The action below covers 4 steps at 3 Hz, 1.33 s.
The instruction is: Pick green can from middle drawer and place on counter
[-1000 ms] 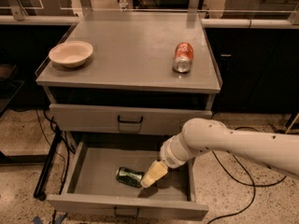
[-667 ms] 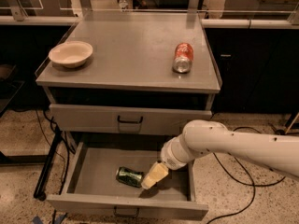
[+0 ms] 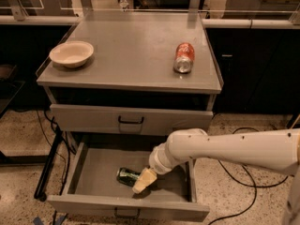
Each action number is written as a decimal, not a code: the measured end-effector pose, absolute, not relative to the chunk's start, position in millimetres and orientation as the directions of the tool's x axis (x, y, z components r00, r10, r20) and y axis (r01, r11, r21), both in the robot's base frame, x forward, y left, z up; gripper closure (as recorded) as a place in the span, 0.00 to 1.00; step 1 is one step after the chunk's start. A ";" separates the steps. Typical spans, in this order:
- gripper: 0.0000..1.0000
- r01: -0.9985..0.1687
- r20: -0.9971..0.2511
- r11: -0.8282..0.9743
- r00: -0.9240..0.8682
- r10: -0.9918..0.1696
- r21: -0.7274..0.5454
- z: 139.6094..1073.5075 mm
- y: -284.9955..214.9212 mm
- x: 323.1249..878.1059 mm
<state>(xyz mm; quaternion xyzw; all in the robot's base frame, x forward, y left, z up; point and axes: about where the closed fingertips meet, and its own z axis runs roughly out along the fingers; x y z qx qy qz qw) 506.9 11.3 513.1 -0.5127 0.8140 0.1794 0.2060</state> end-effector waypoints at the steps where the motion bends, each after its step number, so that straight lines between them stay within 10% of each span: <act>1: 0.00 -0.896 -0.530 0.435 -0.412 -0.741 0.088 497.0 10.8 512.6; 4: 0.00 -0.862 -0.563 0.497 -0.459 -0.688 0.095 463.3 11.9 542.3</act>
Offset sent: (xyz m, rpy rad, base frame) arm 0.0522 -0.0075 -0.0460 0.0286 -0.0541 -0.1116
